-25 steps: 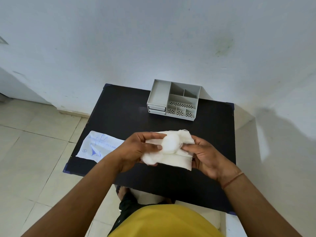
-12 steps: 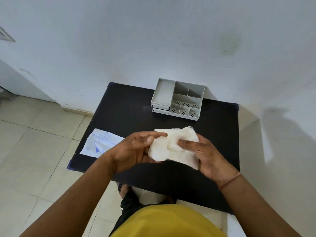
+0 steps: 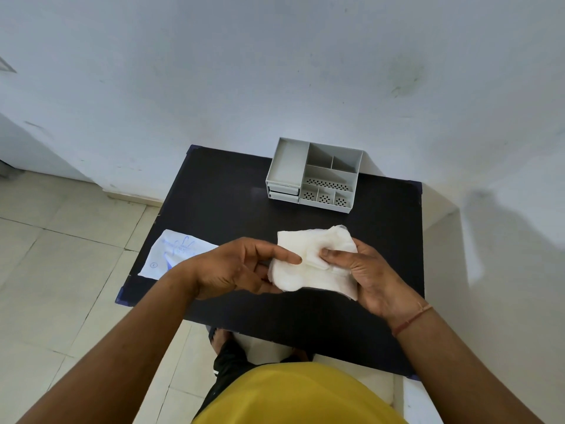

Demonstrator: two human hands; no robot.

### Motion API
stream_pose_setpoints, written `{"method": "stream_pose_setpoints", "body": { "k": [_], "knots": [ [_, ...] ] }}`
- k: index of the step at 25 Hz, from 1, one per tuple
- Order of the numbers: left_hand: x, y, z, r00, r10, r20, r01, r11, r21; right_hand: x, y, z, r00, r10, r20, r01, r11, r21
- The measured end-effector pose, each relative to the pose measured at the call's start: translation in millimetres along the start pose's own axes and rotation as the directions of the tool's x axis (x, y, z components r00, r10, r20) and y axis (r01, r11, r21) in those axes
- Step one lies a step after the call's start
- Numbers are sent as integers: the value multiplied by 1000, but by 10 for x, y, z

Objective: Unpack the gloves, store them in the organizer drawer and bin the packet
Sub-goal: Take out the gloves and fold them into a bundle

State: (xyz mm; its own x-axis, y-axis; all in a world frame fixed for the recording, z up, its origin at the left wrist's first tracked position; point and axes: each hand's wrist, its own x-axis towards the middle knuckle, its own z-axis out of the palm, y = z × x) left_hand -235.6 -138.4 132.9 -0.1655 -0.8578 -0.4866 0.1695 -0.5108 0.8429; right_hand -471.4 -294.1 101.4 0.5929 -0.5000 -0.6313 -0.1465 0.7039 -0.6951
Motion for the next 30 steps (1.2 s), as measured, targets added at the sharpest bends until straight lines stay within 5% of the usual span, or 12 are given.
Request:
{"method": "stream_pose_setpoints", "body": {
  "k": [2,7,16,20,26,30],
  "knots": [
    [-3,6,0,999,-17,38,18,999,-44,-6,8,-26,1000,1,6,-1,1000,5],
    [73,56,53,991,-48,-127,65,989,133,23,79,-40,1000,15,14,-14,999,-51],
    [236,-133,326,838,-171,-518,-24,937,-348,41,152,43,999,-54,0,54,998,-36],
    [302,-154,321,781,-201,-592,-24,937,-349,27,182,115,998,-65,-12,64,996,-62],
    [226,-258,275,948,-225,-223,84,856,-510,-92,193,270,998,-36,58,35,999,16],
    [240,-306,280,930,-237,-281,111,910,-400,-172,138,253,995,-83,58,94,968,-233]
  ]
}}
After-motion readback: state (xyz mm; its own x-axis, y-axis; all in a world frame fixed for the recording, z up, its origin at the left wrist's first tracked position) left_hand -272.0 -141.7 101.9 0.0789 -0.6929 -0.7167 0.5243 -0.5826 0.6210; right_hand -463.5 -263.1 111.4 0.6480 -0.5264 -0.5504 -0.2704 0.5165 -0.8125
